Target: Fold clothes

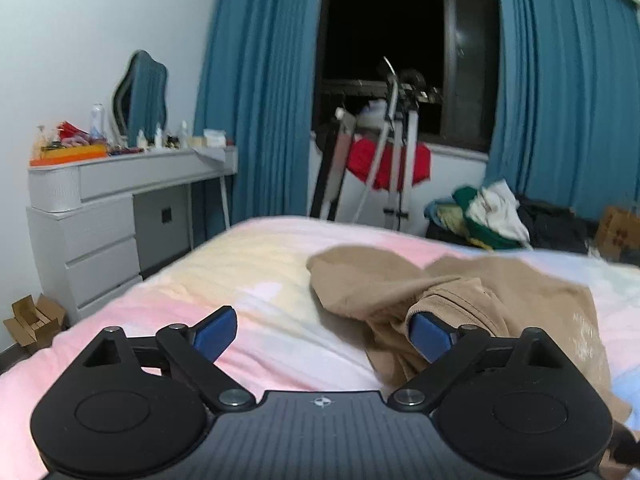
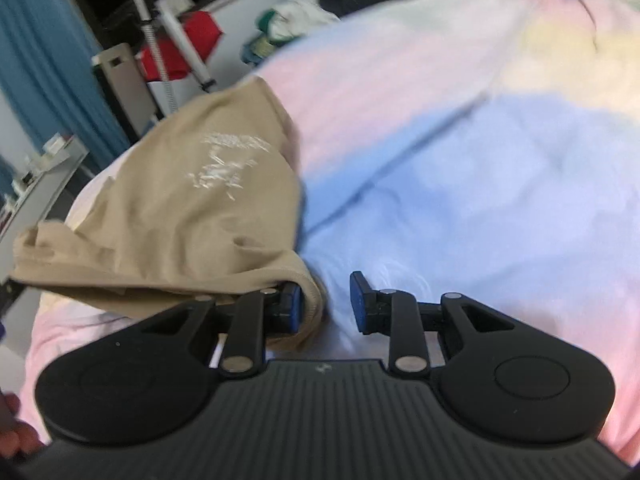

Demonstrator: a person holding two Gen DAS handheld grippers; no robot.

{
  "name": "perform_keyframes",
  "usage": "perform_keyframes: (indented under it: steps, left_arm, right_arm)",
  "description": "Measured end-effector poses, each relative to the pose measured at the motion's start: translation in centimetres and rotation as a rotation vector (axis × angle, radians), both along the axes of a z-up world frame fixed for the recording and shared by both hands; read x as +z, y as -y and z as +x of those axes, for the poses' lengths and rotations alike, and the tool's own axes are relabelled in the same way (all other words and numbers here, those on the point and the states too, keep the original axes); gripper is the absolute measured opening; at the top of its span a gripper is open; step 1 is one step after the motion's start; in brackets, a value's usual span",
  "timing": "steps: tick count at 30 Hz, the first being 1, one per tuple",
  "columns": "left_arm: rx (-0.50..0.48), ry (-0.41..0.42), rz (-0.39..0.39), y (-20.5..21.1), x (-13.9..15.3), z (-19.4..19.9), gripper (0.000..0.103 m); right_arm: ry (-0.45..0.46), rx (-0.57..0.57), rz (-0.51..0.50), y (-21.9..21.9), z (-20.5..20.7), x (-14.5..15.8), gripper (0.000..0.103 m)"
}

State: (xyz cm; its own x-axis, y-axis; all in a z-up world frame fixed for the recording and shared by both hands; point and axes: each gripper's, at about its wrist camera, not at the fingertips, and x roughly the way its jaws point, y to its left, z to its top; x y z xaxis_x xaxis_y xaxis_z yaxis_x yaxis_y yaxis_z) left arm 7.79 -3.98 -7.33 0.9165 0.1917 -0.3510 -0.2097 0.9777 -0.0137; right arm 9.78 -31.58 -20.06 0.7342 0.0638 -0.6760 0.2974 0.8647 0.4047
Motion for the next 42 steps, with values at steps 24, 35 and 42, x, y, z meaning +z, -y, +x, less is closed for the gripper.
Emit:
perform_keyframes:
  steps: [24,35,42]
  left_arm:
    - [-0.174,0.130,-0.008,2.4,-0.2,0.9,0.011]
    - [-0.181,0.415,-0.123,-0.8,14.1,-5.0,0.005]
    - [-0.215,0.582,0.009,-1.0,29.8,-9.4,0.006]
  right_arm:
    - [-0.011,0.013,-0.100,-1.7,-1.2,-0.1,0.024]
    - [0.423,0.010,-0.276,-2.3,-3.1,14.7,0.007]
    - [0.735,0.037,-0.287,-1.7,-5.4,32.8,0.007]
